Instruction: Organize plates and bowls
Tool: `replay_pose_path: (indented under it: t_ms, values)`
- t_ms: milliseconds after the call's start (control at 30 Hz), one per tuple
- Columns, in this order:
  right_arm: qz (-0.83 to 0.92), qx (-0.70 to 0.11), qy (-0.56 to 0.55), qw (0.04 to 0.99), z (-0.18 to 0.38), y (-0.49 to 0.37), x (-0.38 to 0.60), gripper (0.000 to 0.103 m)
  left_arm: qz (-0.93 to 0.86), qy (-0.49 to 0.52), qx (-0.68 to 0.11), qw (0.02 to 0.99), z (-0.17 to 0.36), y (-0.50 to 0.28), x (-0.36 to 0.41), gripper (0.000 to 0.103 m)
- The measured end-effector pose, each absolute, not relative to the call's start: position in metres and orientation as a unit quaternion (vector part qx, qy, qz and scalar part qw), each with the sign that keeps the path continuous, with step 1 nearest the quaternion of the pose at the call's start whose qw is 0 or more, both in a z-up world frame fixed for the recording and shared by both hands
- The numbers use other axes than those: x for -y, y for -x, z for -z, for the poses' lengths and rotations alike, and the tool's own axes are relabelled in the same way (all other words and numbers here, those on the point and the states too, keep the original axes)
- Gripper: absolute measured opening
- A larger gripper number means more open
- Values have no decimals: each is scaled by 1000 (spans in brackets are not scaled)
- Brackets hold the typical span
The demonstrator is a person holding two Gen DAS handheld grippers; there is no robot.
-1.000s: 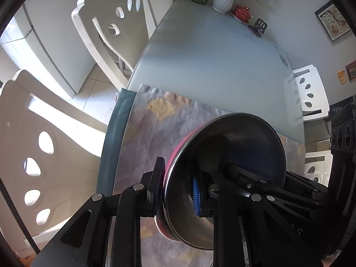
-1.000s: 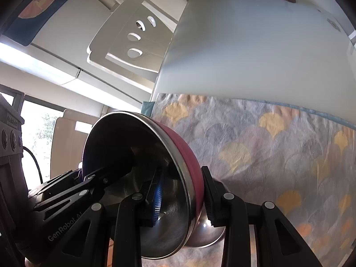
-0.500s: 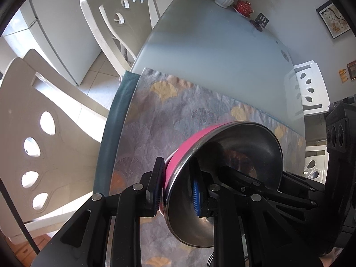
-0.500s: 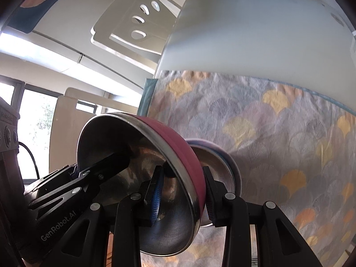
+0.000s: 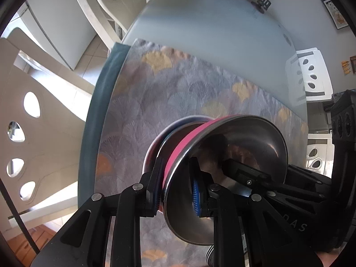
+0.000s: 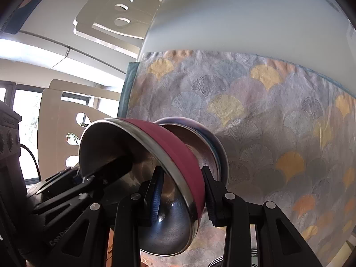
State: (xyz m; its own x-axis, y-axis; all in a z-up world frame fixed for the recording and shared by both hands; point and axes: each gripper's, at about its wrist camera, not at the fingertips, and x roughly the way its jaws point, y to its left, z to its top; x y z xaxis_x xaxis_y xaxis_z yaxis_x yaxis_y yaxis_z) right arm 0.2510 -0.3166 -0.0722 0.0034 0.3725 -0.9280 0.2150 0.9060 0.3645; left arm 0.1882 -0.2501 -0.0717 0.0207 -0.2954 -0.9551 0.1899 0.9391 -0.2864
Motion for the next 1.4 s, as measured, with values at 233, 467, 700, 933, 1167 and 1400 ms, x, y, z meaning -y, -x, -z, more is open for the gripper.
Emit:
replay_pose_path:
  t_ms: [233, 467, 700, 933, 1167, 1400]
  values:
    - [-55, -709, -211, 671, 76, -250, 320, 34, 170, 40, -684, 708, 78, -184, 252, 19]
    - [-54, -712, -209, 668, 80, -248, 321, 34, 172, 35, -682, 710, 78, -182, 253, 19]
    - [-54, -713, -208, 667, 81, -246, 322, 34, 173, 35, -684, 708, 80, -180, 252, 19]
    - [-47, -714, -211, 666, 85, -247, 325, 34, 163, 33, -689, 706, 88, -178, 249, 20]
    - [-36, -709, -206, 673, 80, -247, 330, 34, 164, 39, -685, 709, 84, -180, 244, 20]
    - [-34, -689, -199, 696, 62, -250, 338, 40, 171, 41, -660, 730, 64, -185, 234, 35]
